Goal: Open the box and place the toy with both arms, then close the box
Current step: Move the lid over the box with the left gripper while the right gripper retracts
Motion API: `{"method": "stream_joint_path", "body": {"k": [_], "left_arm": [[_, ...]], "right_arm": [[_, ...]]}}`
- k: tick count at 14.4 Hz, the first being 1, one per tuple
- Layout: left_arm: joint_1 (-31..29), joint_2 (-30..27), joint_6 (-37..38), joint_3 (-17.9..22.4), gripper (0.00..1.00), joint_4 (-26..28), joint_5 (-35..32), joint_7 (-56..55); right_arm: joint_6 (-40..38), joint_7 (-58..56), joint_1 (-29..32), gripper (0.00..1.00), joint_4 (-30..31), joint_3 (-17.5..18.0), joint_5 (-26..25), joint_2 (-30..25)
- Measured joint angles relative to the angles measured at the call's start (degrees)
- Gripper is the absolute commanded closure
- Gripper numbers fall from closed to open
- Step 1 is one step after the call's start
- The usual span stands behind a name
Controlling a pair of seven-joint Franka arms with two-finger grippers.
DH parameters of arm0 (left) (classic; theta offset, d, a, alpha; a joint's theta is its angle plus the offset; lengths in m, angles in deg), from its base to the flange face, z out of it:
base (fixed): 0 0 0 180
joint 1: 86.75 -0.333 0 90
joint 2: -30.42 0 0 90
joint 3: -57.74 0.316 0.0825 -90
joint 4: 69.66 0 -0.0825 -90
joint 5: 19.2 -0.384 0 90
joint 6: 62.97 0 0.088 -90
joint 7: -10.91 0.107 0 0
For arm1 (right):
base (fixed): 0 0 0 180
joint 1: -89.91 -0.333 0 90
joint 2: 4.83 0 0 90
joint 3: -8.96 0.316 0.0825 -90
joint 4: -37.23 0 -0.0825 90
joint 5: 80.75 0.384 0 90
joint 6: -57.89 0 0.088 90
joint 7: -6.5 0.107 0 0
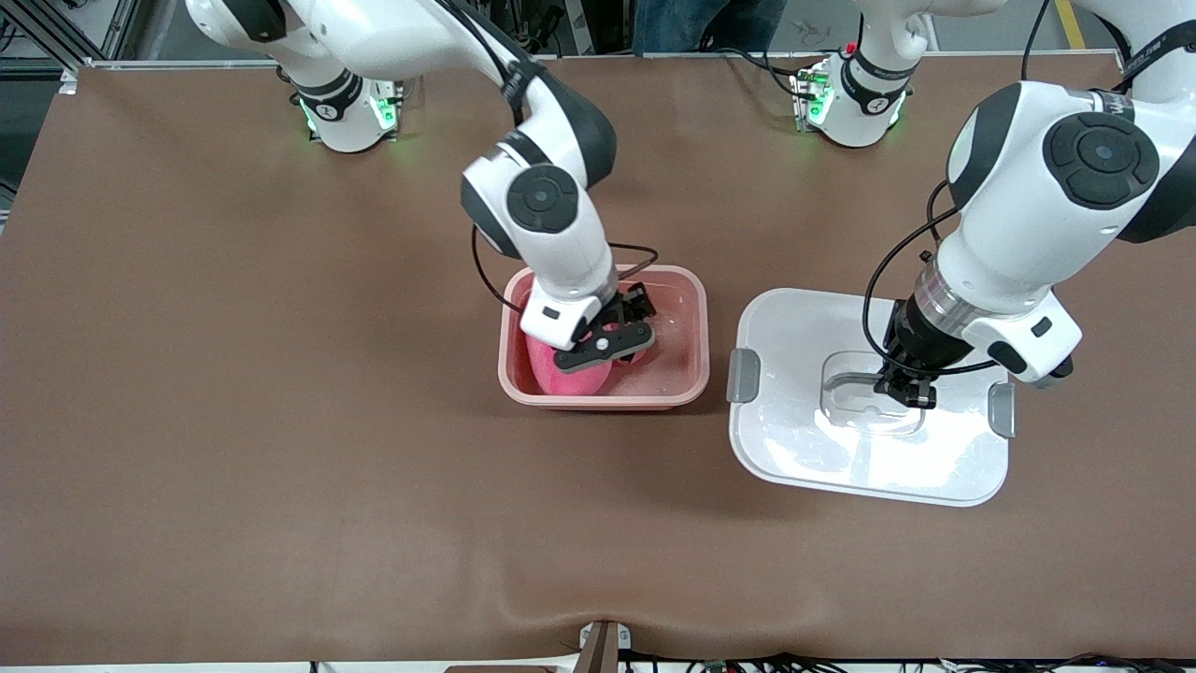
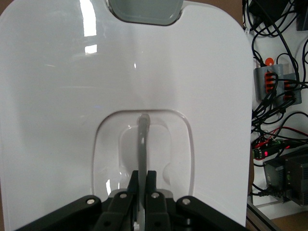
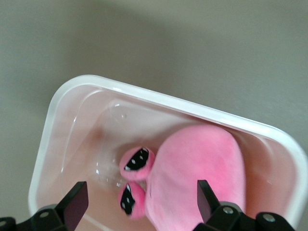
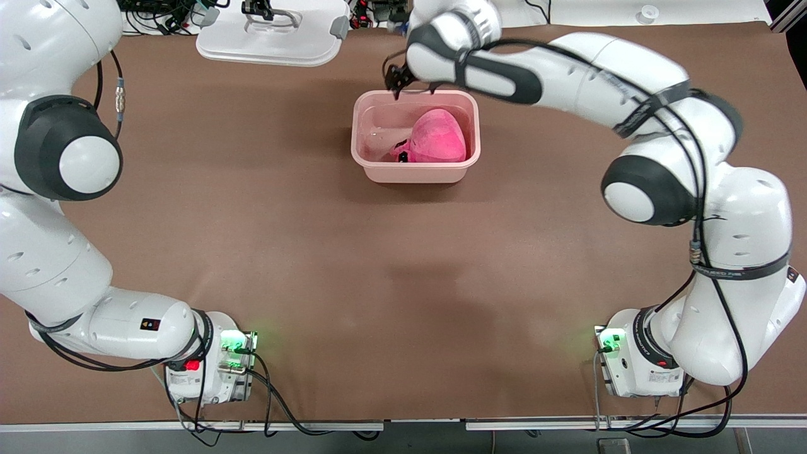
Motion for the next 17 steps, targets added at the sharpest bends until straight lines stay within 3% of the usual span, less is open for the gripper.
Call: {"method": "stream_joint_path", "body": {"k": [5,11,17], "left_arm": [[0.22,0.00,0.00,-0.45,1.00,0.00,0.47,0.00],[2.86,0.04,-0.41,-2.01,1.00,0.21,2.48,-4.33],[9.53,1.82,-2.67,-2.26,1.00,0.98,2.47,-10.76]], "right_arm": [[-14.88,-11.21,9.54,0.00,0.80,-0.13,1.80,-9.01],[-28.38,-13.06,18.70,0.00,5.19,-0.28,1.88,-20.66],[-34.17,-19.56,30.00,0.00,6.38,-2.45,0.48,-29.18]]}}
